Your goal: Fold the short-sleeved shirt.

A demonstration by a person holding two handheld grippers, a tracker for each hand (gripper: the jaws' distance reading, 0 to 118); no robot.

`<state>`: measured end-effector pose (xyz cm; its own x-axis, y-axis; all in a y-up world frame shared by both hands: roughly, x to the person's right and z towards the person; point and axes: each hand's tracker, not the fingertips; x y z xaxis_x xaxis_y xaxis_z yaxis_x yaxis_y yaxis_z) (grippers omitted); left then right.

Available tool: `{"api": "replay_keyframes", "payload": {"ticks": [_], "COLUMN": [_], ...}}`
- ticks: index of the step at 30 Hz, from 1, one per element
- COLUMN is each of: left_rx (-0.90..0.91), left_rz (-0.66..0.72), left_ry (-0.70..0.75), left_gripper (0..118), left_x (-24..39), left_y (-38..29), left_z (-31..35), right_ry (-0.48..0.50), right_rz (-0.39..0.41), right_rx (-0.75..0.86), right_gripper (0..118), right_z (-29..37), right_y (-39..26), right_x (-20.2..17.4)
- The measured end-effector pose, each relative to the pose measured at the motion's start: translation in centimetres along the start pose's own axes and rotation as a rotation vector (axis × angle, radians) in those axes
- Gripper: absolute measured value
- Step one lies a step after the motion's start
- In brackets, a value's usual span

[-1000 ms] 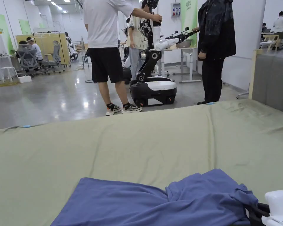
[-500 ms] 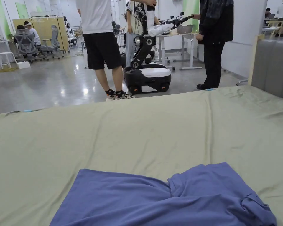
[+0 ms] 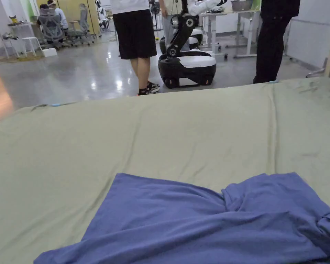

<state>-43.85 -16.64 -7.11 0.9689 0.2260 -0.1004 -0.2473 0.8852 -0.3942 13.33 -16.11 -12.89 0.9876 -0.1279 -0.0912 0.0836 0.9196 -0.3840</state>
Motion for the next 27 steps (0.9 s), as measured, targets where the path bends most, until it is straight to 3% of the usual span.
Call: {"api": "replay_keyframes", "payload": {"ticks": [5,9,12,13,14,15,16,23,24,25,27], "left_rx": [-0.017,-0.067,-0.179,-0.217,-0.228,-0.272,-0.337,-0.439,-0.472,-0.503,-0.372], "left_rz": [-0.159,-0.197,-0.252,-0.272,-0.277,-0.271,-0.281,-0.16,-0.169,-0.19,-0.287], "left_ry": [-0.013,-0.091,-0.098,-0.077,-0.063,-0.047,-0.018,0.105,0.121,0.113,0.128], "left_gripper": [0,0,4,26,62,114,118,117,105,104,102], "left_x": [3.3,1.3,3.5,3.5,4.7,4.5,4.2,2.7,2.9,3.1,5.6], "left_y": [2.6,6.5,8.7,9.4,10.0,10.6,10.9,10.0,9.2,8.4,7.6], "left_z": [-3.1,-11.6,-21.0,-23.8,-26.8,-30.2,-32.8,-43.7,-43.9,-44.0,-41.0], "right_ry": [0.002,0.044,0.056,0.058,0.057,0.054,0.049,0.007,0.004,0.003,0.002], "right_rz": [0.104,0.106,0.088,0.082,0.08,0.083,0.087,0.109,0.11,0.111,0.111], "right_rx": [0.001,-0.005,-0.013,-0.012,-0.012,-0.019,-0.025,-0.075,-0.086,-0.093,-0.099], "right_gripper": [3,3,3,3,3,3,3,3,3,3,3], "right_z": [-1.9,-3.8,-4.9,-5.1,-5.2,-5.5,-5.6,-7.6,-8.0,-8.2,-8.5], "right_y": [0.8,1.4,1.9,2.1,2.3,1.9,2.0,2.0,2.0,2.1,2.0], "right_x": [-2.5,-3.5,-3.7,-3.7,-3.7,-3.1,-3.0,-1.4,-1.2,-1.1,-0.7]}}
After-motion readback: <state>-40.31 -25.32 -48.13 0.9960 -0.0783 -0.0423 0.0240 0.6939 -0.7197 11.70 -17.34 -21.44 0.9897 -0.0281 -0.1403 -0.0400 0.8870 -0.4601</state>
